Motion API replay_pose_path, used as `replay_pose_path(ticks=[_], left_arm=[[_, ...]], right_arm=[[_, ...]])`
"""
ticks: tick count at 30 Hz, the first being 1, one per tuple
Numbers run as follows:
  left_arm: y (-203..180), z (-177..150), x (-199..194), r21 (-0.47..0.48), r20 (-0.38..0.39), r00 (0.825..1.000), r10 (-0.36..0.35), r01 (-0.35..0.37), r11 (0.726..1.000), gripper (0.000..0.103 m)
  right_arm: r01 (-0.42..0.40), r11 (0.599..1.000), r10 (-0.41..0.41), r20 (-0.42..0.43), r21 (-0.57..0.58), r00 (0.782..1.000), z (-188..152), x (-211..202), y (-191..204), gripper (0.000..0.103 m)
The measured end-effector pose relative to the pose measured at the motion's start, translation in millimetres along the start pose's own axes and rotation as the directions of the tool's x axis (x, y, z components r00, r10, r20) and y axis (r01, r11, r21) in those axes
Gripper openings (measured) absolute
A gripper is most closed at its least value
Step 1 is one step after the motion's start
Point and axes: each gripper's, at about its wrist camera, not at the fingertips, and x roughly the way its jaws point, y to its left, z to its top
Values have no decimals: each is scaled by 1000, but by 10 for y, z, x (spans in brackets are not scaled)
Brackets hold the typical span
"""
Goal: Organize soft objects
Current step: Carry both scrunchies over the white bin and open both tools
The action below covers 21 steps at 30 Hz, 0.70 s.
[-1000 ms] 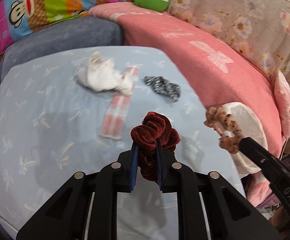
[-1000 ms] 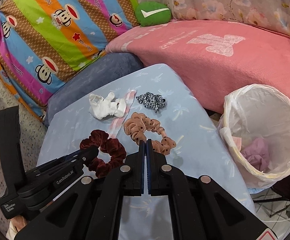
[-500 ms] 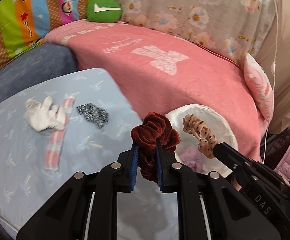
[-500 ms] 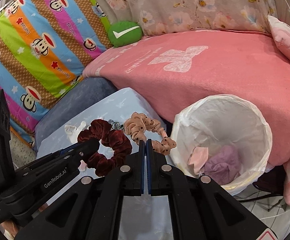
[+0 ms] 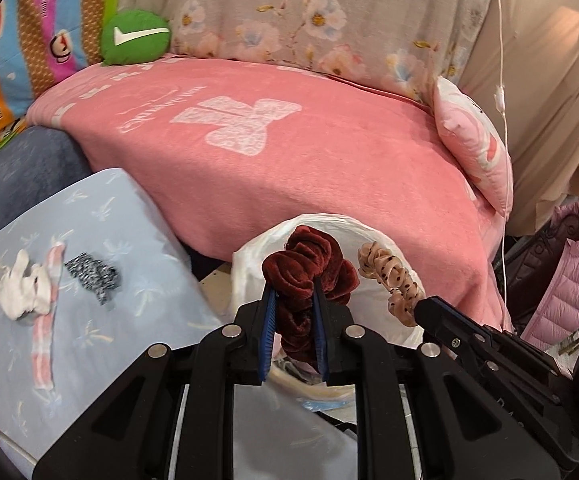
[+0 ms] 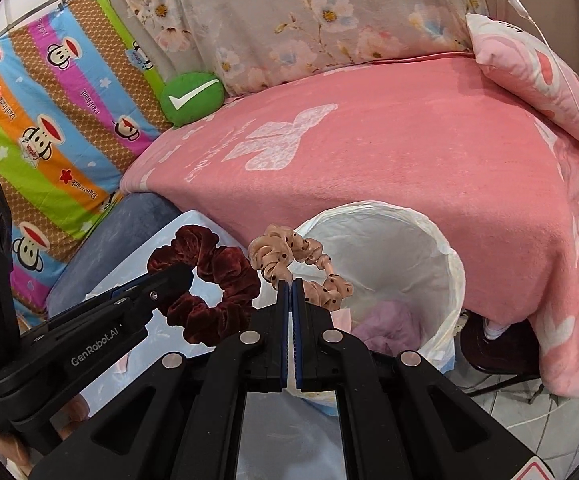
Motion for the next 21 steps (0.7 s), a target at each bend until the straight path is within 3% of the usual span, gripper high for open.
replay_pose_path(ticks=[2,7,15,21], left_arm=[[-62,19,55,14,-7,1000,-4,4,1000,20],[-90,36,103,1,2,1000,16,-16,1000,59],[-4,8,81,-15,7,998,58,-58,998,61],[89,-49,19,-18,15,996,92,-92,996,65]], right_arm=[[7,1000,-7,3,13,1000,26,5,-70,2],[17,1000,-17,8,25,1000,52,0,-159,2],[18,1000,-18,18,14,1000,86,17,-140,4],[27,1000,-27,29,-8,999,88,38,-22,21]])
